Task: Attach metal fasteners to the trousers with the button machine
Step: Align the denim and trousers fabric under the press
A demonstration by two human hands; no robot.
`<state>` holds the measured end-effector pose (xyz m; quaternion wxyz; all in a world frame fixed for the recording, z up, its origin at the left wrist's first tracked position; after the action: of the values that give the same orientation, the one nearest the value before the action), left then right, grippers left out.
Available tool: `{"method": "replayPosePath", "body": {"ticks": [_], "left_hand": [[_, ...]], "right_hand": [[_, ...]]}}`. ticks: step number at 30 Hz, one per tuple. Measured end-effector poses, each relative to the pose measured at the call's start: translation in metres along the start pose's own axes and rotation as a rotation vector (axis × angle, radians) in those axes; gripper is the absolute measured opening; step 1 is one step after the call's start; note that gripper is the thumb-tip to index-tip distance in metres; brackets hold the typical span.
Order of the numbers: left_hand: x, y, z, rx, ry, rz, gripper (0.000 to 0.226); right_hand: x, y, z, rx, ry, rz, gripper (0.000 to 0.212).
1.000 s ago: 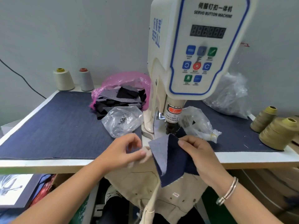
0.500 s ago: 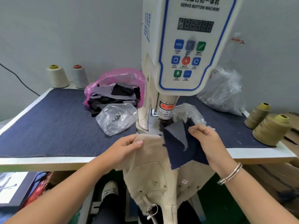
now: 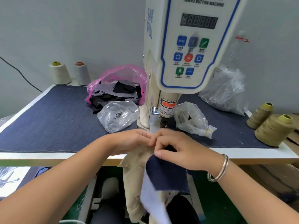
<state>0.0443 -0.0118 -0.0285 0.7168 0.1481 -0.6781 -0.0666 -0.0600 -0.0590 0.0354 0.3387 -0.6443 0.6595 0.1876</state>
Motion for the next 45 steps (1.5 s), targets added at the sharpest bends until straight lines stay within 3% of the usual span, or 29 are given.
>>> {"method": "replayPosePath", "body": {"ticks": [3, 8, 12, 15, 19, 22, 25, 27, 29, 33, 40, 45], "left_hand": [[-0.006, 0.004, -0.001, -0.059, -0.006, -0.047, 0.022], [-0.012, 0.008, 0.001, -0.127, 0.095, -0.147, 0.034], [-0.003, 0.007, 0.006, -0.122, -0.159, -0.025, 0.048], [0.003, 0.004, 0.005, -0.076, -0.230, -0.013, 0.040], [0.014, 0.007, -0.006, -0.079, -0.329, 0.029, 0.026], [0.017, 0.010, -0.012, -0.099, -0.277, 0.012, 0.021], [0.011, 0.009, -0.016, -0.079, -0.288, 0.015, 0.013], [0.001, 0.009, -0.024, -0.032, -0.305, -0.002, 0.024], [-0.012, 0.014, -0.032, -0.008, -0.343, -0.019, 0.021], [-0.023, 0.019, -0.048, 0.099, -0.336, 0.020, 0.020], [-0.022, 0.019, -0.064, 0.142, -0.406, 0.012, 0.016], [-0.031, 0.018, -0.073, 0.222, -0.578, -0.027, 0.030]], "right_hand": [[0.008, -0.002, 0.002, 0.111, 0.116, 0.032, 0.031], [0.033, 0.001, 0.005, 0.143, 0.058, 0.188, 0.021], [0.042, -0.001, 0.004, 0.184, 0.085, 0.188, 0.024], [0.046, -0.005, -0.001, 0.243, 0.056, 0.196, 0.020], [0.061, -0.008, -0.007, 0.143, -0.100, 0.317, 0.005], [0.071, -0.004, -0.010, -0.007, -0.114, 0.367, 0.030], [0.075, -0.002, -0.016, 0.086, -0.235, 0.335, 0.029], [0.082, 0.003, -0.021, 0.231, -0.430, 0.344, 0.019], [0.096, 0.010, -0.026, 0.335, -0.567, 0.375, 0.023], [0.122, 0.018, -0.018, 0.246, -0.621, 0.484, 0.007], [0.135, 0.021, -0.007, 0.169, -0.858, 0.451, 0.022], [0.139, 0.021, 0.001, 0.192, -0.964, 0.440, 0.030]]}}
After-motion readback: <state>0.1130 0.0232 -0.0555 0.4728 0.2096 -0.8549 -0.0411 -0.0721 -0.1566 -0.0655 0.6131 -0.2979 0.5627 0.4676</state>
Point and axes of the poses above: each hand's wrist, its own y-axis away from the middle knuckle, its own z-axis out of the palm, x = y × z, the point moved 6 cm from there along -y, towards the middle knuckle, and after that the axes turned 8 degrees about x, right-handed, at the moved point
